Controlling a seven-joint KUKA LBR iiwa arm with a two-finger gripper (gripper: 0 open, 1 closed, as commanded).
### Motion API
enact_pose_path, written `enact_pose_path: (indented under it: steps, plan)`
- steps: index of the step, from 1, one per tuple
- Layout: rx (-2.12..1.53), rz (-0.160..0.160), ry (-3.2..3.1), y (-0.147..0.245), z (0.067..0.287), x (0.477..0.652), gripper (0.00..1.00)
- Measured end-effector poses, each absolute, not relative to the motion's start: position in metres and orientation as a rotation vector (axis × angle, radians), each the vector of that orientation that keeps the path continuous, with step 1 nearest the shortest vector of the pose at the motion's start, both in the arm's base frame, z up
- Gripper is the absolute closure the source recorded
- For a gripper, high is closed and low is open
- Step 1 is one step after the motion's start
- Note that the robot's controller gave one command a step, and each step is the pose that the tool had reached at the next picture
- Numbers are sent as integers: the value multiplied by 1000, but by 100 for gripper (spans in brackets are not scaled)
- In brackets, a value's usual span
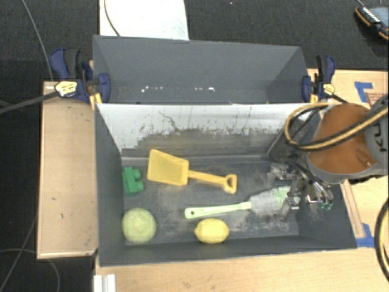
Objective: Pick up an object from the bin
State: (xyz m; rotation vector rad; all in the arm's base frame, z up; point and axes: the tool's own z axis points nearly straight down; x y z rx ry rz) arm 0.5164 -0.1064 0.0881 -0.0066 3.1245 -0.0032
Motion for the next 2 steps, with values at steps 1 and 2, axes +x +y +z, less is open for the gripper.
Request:
enact_pose_path:
  steps: [1,2]
  plan:
    - [-1,-3,3129,-105,161,508,0]
    - [-4,-5,3122,-105,183,512,0]
